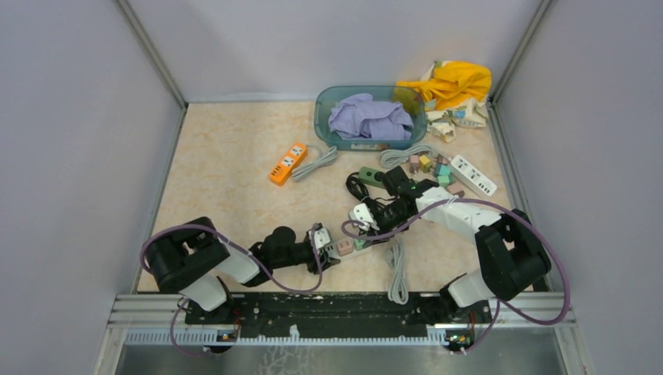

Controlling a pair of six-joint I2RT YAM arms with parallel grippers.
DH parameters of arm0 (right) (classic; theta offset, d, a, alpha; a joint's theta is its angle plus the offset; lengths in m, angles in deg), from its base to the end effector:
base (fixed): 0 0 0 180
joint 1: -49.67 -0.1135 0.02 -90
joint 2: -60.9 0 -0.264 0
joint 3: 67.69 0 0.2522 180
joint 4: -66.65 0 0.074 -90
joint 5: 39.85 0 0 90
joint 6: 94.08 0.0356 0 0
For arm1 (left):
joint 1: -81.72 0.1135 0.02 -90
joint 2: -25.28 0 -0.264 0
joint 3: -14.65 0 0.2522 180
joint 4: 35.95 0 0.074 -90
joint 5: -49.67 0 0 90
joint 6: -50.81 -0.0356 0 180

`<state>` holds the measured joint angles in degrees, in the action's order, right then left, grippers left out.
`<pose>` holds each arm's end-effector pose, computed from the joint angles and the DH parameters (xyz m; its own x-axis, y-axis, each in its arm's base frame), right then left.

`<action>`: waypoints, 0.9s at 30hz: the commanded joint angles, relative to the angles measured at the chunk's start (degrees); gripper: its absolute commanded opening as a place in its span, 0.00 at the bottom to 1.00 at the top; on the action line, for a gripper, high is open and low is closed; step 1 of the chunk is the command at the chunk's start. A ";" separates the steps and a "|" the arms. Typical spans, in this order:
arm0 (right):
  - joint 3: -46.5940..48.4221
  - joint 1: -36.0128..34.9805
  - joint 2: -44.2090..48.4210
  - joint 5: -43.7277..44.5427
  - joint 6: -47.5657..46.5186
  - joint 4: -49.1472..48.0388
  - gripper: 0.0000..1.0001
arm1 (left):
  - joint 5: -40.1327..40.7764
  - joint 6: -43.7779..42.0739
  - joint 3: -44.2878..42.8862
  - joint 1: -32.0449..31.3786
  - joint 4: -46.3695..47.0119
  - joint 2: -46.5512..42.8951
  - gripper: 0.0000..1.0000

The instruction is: Pull the plug off the socket

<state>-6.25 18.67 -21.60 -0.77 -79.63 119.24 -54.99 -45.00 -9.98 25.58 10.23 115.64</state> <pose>0.1984 0.1514 0.1921 0.2906 -0.5376 -0.7916 -0.9242 -0.3718 -0.0867 0.1193 -0.1939 0.1113 -0.0907 0.3110 -0.9461 0.9503 0.3111 0.0111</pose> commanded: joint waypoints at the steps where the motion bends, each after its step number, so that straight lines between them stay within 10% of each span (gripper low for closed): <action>1: 2.80 0.17 1.22 -6.89 -5.71 2.06 0.08 | -2.10 0.77 -0.39 -0.11 -0.76 0.07 0.01; 13: 2.09 -1.91 1.97 -4.23 5.59 -7.61 0.08 | -2.65 0.65 -1.19 -0.11 -1.30 0.69 0.01; 27: 3.00 0.95 1.67 -6.79 -4.76 1.60 0.08 | -2.99 0.57 -1.43 -0.02 -1.81 0.35 0.01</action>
<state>-6.25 19.04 -21.60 -1.49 -78.03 118.75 -55.40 -45.00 -10.59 25.62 9.25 115.64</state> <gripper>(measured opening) 0.305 0.577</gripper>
